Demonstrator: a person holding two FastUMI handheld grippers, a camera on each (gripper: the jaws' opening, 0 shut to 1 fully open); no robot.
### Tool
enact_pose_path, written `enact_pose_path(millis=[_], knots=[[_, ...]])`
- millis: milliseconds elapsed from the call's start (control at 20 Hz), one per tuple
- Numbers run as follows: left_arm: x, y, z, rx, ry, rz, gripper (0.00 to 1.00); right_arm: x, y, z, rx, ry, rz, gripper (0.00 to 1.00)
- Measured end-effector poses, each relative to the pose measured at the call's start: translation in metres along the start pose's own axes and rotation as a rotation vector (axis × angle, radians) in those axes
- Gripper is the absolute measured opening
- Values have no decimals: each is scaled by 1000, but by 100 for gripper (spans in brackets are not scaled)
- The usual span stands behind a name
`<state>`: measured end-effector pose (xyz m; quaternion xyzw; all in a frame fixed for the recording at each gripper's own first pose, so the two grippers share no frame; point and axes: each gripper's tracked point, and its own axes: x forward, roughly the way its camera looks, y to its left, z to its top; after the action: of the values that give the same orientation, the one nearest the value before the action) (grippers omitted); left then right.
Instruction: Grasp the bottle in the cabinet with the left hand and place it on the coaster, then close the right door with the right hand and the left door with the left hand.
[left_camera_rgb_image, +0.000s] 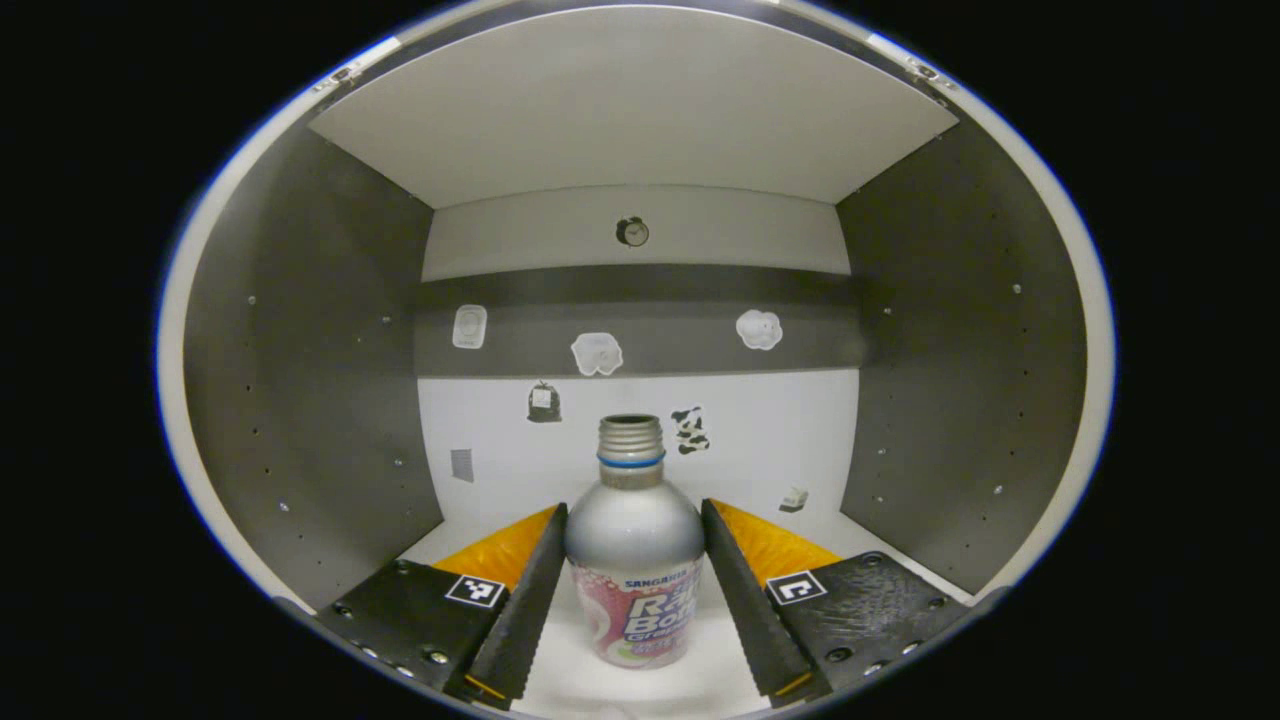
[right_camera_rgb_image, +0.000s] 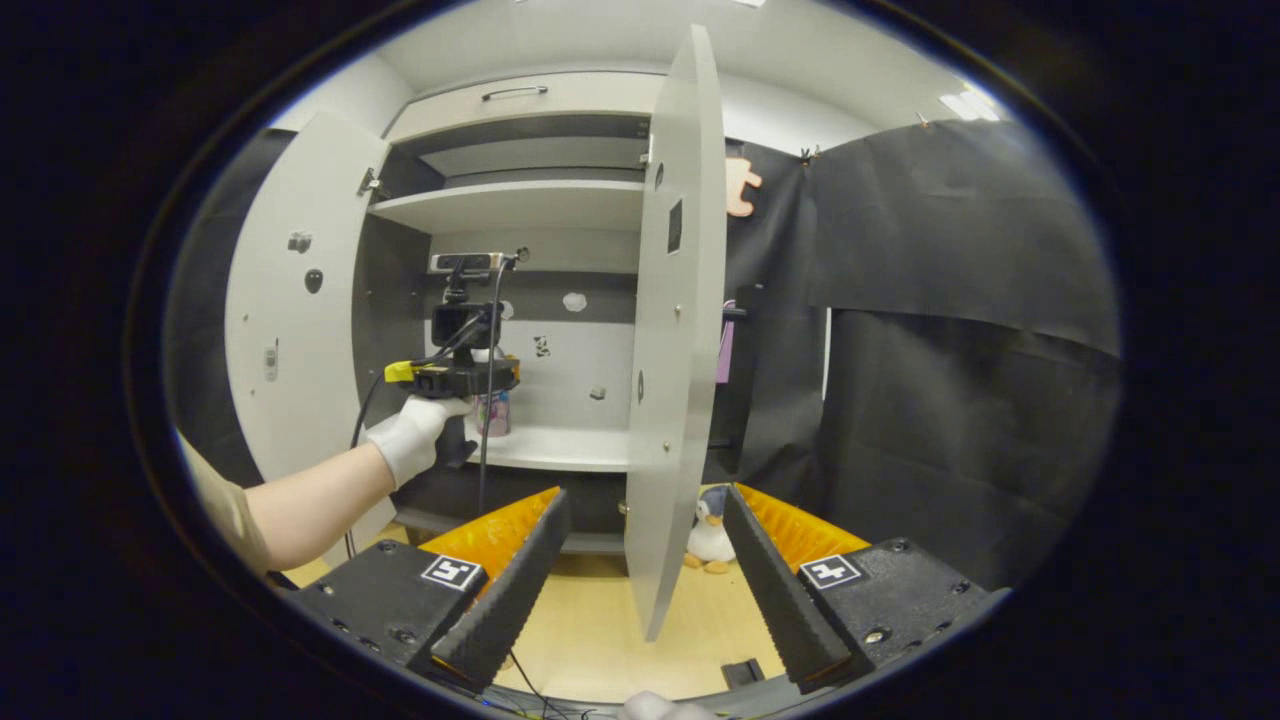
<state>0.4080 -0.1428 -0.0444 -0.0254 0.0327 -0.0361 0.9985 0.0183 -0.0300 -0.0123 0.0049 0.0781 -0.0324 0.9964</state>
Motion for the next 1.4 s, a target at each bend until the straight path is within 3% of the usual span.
enact_pose_path(millis=[150,400,450,600,850,1300,1400], knots=[[-25,0,11,-11,-19,-18,80,-2,1,4,-1,-12,5,100],[-89,1,26,21,-81,-34,84,-7,-1,4,5,-17,14,100],[-102,0,26,24,-88,-39,80,-7,-2,4,5,-17,14,100],[-146,2,19,32,-109,-39,84,-13,-4,-2,3,-16,11,100],[-202,0,-11,10,-80,-58,80,-21,-13,-10,0,-12,-1,100],[-272,-6,-87,17,-48,-103,80,-27,-14,-27,-19,14,0,100],[-283,-6,-112,16,-28,-104,84,-27,-14,-30,-17,21,-2,100]])
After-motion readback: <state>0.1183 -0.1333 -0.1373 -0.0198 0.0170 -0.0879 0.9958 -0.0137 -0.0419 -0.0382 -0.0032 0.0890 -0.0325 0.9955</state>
